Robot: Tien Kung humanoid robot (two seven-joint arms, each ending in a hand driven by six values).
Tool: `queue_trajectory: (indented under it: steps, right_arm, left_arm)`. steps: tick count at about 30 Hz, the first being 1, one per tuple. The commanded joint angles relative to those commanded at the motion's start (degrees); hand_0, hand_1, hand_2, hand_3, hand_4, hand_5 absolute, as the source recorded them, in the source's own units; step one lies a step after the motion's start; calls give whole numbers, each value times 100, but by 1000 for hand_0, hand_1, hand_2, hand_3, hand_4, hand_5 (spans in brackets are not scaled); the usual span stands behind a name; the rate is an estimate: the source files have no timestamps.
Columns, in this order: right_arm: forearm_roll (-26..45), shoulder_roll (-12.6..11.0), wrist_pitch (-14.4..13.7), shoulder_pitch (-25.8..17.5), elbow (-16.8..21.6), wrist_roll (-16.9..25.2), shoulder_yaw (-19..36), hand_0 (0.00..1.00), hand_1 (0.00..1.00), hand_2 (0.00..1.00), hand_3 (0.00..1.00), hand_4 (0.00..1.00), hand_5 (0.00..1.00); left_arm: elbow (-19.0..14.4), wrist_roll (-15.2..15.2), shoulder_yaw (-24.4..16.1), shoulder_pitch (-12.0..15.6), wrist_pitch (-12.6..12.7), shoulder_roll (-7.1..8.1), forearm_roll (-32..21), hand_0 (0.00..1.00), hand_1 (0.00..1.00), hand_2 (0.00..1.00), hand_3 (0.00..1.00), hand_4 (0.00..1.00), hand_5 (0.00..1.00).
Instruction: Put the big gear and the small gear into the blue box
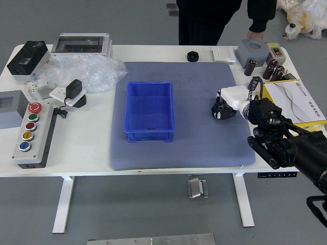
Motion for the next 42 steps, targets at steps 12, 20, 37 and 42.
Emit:
queue_trajectory:
  steps: [12,20,37,42]
  right_arm:
    - [2,19,-15,2,-7,-32,-38,565,401,491,601,711,302]
    - [3,-2,-280,24,23,42,-8,535,337,408,531,799,183]
    - [-80,-223,-221,52,468,-68,134,517,334,391,511,806,161]
    - [-110,-286,45,38,649,-133,266,557,376,479,592,739,294]
  left_arm:
    - [0,5,-4,5,-1,-1,10,850,817,798,821,676,305]
    - [0,4,-18,0,1,3,10,850,817,798,821,676,306]
    - [0,-1,-53,-1,-3,12,14,850,818,797,821,676,306]
    - [0,1,-60,6,0,23,12,850,818,798,821,676,304]
